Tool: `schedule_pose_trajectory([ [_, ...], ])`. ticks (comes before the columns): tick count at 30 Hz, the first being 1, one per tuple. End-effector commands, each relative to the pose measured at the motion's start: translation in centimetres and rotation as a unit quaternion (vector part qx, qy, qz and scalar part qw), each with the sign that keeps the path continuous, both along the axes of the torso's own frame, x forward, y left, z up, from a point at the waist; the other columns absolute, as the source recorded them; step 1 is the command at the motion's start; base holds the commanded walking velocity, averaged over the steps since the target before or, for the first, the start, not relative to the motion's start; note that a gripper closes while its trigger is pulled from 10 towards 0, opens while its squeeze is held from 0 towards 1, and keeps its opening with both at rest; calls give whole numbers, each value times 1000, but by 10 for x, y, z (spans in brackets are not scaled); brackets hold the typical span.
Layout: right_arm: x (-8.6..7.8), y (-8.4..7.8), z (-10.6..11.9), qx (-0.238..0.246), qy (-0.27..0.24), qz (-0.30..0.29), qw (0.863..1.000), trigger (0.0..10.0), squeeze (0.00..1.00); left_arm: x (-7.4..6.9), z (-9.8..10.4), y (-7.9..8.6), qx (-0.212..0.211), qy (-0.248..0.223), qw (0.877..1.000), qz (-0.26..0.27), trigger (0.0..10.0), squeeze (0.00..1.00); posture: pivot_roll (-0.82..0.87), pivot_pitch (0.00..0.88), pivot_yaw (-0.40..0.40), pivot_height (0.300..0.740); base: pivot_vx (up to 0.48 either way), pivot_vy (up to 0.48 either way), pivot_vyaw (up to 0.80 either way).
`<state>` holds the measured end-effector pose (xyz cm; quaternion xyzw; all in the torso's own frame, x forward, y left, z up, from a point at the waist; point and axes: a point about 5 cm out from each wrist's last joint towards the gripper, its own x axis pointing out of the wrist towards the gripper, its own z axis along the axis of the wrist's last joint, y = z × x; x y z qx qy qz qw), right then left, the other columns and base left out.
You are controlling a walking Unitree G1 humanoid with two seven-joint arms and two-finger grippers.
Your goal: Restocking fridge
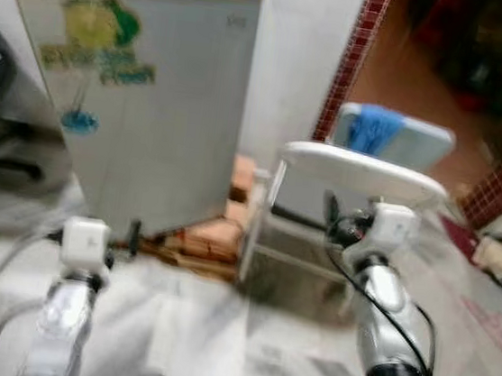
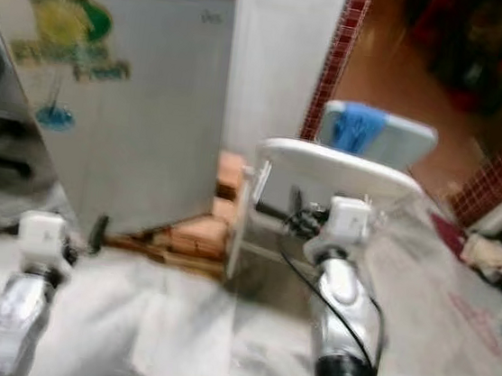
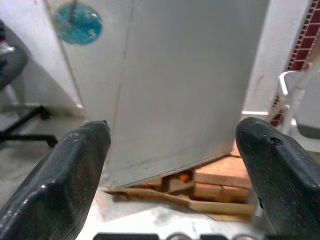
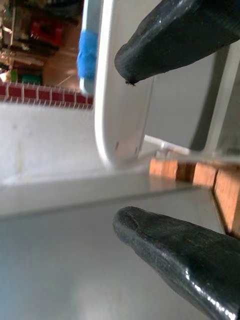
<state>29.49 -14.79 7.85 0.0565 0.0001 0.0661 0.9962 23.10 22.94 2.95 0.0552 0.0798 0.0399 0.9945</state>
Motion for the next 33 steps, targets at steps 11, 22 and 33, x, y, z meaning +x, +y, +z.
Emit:
schedule_pose_trajectory([
  [11, -3, -22, -2, -22, 2, -27, 999, 10000, 0, 10, 16, -19, -15, -42, 999, -29, 10000, 0, 27, 0, -27, 740, 0, 479, -623],
  [22, -20, -27, -10, -43, 8, -27, 999, 10000, 0, 5, 27, -23, -40, -56, 997, -34, 10000, 0, 26, 0, -35, 740, 0, 469, -460],
  [33, -56, -51, -32, -16, 54, -118, 991, 10000, 0, -16, 20, -31, -14, -30, 997, -70, 10000, 0, 12, 0, -19, 740, 0, 282, 0],
])
